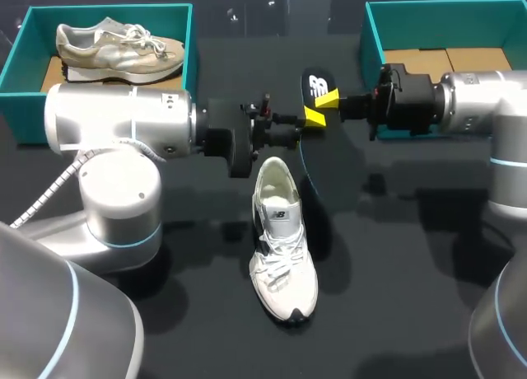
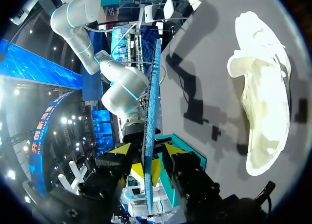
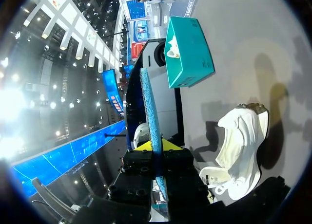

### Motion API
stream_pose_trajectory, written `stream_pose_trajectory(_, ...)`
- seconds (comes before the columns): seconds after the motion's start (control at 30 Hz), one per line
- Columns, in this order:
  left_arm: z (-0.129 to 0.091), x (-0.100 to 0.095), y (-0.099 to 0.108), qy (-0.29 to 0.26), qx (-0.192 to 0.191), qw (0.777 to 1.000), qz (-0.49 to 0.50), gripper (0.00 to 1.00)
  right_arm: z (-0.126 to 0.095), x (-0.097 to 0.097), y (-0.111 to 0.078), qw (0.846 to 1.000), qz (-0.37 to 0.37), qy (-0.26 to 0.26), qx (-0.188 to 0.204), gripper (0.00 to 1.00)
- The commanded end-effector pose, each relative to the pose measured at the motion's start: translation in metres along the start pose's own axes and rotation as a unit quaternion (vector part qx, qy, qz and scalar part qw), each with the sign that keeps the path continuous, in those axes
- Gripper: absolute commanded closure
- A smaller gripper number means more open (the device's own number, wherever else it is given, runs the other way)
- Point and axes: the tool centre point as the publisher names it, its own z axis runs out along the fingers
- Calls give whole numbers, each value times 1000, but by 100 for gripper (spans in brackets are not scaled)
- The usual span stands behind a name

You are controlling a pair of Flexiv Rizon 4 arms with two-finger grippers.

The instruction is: Take the shoe out of the shoebox, open the shoe tongue, remove and reinsert the insole, then place the shoe into the shoebox

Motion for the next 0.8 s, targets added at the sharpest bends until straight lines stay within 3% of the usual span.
stream_pose_trajectory(0.03,9,0,-1,3,-6,1000,1,64,2,-2,1,1000,1,0,2,100)
stream_pose_trajectory(0.2,10,0,-1,4,-6,1000,3,71,4,-3,1,1000,4,2,5,100)
stream_pose_trajectory(0.4,10,0,-1,2,-5,1000,3,100,5,-4,1,1000,5,3,6,100)
stream_pose_trajectory(0.63,8,1,-4,0,-1,1000,3,100,5,-5,1,1000,8,4,5,100)
stream_pose_trajectory(0.67,6,1,-4,-2,-2,1000,2,100,4,-6,0,1000,6,4,2,61)
stream_pose_trajectory(0.7,5,0,-4,-2,-2,1000,2,100,3,-6,0,1000,5,4,0,10)
stream_pose_trajectory(0.73,2,0,-5,-3,-3,1000,1,100,2,-6,-1,1000,3,6,-2,0)
stream_pose_trajectory(0.8,-6,0,-5,-2,-8,1000,-6,100,-3,-4,-4,1000,-6,8,-7,0)
